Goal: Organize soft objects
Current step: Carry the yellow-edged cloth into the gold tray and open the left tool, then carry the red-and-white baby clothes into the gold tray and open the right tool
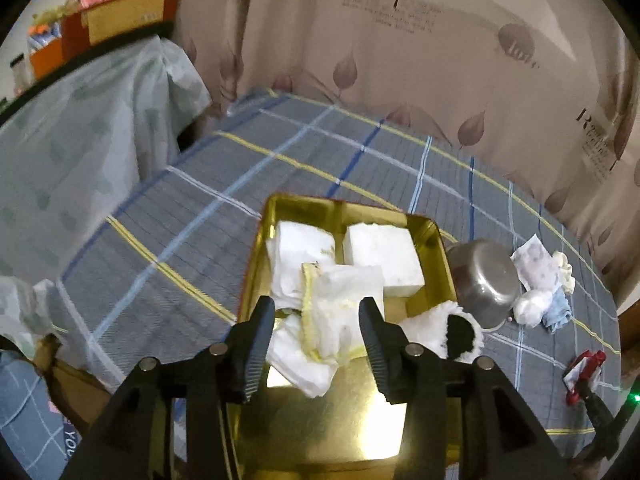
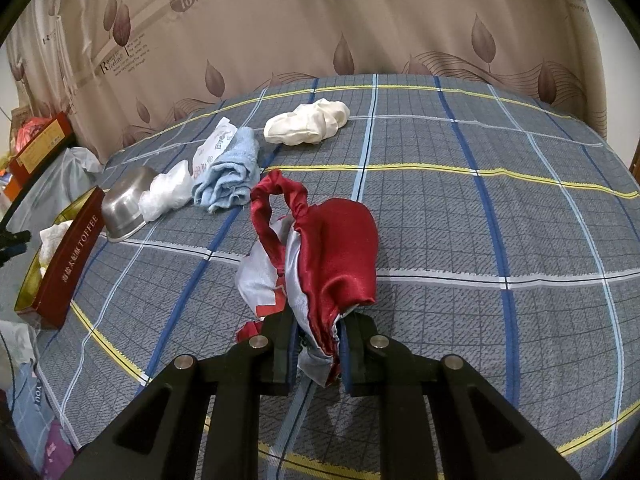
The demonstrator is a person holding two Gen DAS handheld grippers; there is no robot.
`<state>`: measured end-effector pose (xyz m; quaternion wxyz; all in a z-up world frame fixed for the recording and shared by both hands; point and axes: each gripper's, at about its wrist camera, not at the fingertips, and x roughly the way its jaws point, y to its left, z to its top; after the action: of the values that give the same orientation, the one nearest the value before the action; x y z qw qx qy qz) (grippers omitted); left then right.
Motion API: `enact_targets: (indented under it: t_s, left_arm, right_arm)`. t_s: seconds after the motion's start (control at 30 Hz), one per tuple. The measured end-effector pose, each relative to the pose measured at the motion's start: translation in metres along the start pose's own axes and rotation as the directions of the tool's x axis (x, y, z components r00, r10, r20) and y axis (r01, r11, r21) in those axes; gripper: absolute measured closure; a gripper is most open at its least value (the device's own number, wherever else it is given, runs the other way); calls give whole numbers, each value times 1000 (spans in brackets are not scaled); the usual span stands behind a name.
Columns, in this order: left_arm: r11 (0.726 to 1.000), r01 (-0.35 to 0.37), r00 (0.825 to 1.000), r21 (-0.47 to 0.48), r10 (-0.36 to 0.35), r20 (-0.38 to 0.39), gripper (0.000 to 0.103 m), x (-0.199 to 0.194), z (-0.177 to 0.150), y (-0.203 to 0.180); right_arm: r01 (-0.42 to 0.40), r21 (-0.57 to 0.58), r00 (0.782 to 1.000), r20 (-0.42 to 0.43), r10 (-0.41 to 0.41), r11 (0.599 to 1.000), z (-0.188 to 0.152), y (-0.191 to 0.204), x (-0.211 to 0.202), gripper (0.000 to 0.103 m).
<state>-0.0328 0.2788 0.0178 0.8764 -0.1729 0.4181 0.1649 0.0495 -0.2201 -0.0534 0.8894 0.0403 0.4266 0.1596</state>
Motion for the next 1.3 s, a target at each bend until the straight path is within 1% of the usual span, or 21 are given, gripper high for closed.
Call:
enact_targets:
  t_s: [0.1, 0.13, 0.17, 0.23, 0.33, 0.43, 0.47, 0.53, 0.6, 0.63, 0.7, 0.8, 0.83, 0.93, 1.07, 1.1, 1.17, 1.23, 1.3]
  left_arm:
    - [1000, -4, 1000, 5, 4, 20, 56, -17, -9, 0]
    - [1000, -15, 999, 6, 15, 34, 56, -23, -15, -1]
    - [1000, -26, 998, 7, 25, 64, 56, -33, -23, -1]
    - [999, -50, 991, 18, 48, 124, 56, -50, -39, -4]
    - [994, -106, 978, 27, 100, 182, 56, -72, -64, -7]
    - [990, -137, 970, 25, 129, 205, 56, -85, -88, -5]
    - [989, -145, 969, 24, 137, 207, 56, -88, -95, -4]
    - [983, -185, 958, 24, 175, 227, 56, -95, -107, -2]
    - [974, -222, 947, 35, 207, 246, 56, -99, -115, 0]
    - [972, -233, 943, 37, 217, 251, 56, -101, -117, 1]
    - [968, -251, 937, 19, 238, 257, 56, -103, -119, 6]
    - [964, -268, 930, -6, 260, 261, 56, -101, -119, 13]
    - [960, -279, 926, -20, 274, 259, 56, -100, -119, 17]
    - [954, -298, 918, -43, 298, 263, 56, -100, -119, 25]
    - [953, -296, 913, -68, 303, 273, 56, -103, -117, 30]
    - [953, -296, 911, -69, 304, 279, 56, -104, -117, 30]
    - [948, -312, 901, -69, 318, 296, 56, -107, -116, 30]
    - [946, -318, 893, -66, 322, 313, 56, -110, -115, 29]
    - [945, -320, 890, -66, 324, 321, 56, -112, -115, 29]
  right_arm:
    - [-4, 0, 1000, 1, 4, 1000, 0, 0, 0, 88]
    - [-4, -1, 1000, 0, 4, 1000, -1, 0, 0, 88]
    - [-5, -1, 1000, 0, 5, 1000, -1, 1, 1, 88]
    - [-12, 0, 1000, -4, 12, 1000, -2, 1, 1, 88]
    - [-28, 18, 999, -17, 28, 999, -1, -2, 2, 88]
    - [-40, 38, 999, -30, 42, 998, -1, -3, 0, 88]
    - [-57, 59, 998, -33, 59, 997, -1, -4, -3, 88]
    - [-87, 84, 996, -31, 90, 993, -1, -1, -9, 88]
    - [-120, 77, 992, -30, 123, 990, 0, 11, -17, 88]
    - [-147, 63, 988, -29, 149, 987, 1, 23, -22, 88]
    - [-190, 41, 981, -25, 191, 981, 5, 42, -30, 88]
    - [-275, -9, 961, -30, 275, 961, 13, 86, -42, 88]
    - [-308, -26, 951, -31, 308, 951, 16, 103, -45, 88]
    - [-407, -78, 913, -53, 404, 910, 26, 156, -52, 88]
    - [-511, -147, 859, -110, 500, 847, 37, 226, -47, 88]
    - [-532, -168, 846, -134, 516, 830, 39, 247, -43, 88]
    - [-562, -186, 826, -178, 534, 806, 38, 276, -31, 88]
    - [-581, -198, 811, -230, 538, 790, 34, 303, -14, 88]
    - [-596, -195, 795, -281, 538, 779, 27, 326, 4, 88]
